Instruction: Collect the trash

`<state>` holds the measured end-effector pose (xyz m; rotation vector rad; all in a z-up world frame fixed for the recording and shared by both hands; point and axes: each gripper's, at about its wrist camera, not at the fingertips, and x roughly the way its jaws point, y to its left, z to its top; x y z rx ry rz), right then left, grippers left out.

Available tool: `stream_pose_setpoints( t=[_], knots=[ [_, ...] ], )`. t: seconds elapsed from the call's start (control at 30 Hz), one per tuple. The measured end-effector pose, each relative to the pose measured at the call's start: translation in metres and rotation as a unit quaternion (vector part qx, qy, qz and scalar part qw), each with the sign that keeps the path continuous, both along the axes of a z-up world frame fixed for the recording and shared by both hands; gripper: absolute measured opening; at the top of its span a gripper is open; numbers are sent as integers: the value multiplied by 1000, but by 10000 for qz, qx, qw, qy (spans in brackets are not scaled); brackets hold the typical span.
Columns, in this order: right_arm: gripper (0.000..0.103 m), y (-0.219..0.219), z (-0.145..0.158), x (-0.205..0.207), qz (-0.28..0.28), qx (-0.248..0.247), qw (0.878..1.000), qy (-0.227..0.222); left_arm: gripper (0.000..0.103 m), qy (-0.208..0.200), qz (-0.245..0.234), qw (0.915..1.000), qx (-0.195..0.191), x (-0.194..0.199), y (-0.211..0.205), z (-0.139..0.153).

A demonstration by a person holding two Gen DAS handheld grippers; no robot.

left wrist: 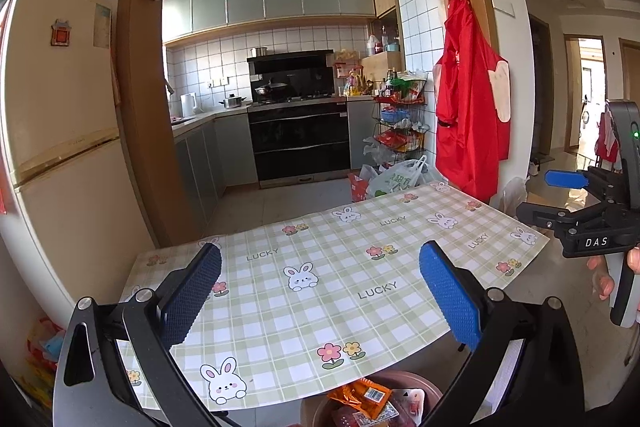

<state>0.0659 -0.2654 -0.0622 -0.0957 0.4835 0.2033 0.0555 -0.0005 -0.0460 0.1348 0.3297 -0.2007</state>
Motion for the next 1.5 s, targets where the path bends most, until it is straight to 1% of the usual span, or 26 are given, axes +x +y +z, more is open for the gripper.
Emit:
stream_pose_setpoints(
  t=[1.5],
  knots=[
    [97,0,-1,2,-69,49,9999,79,97,74,30,9999,113,2,1,-3]
  ],
)
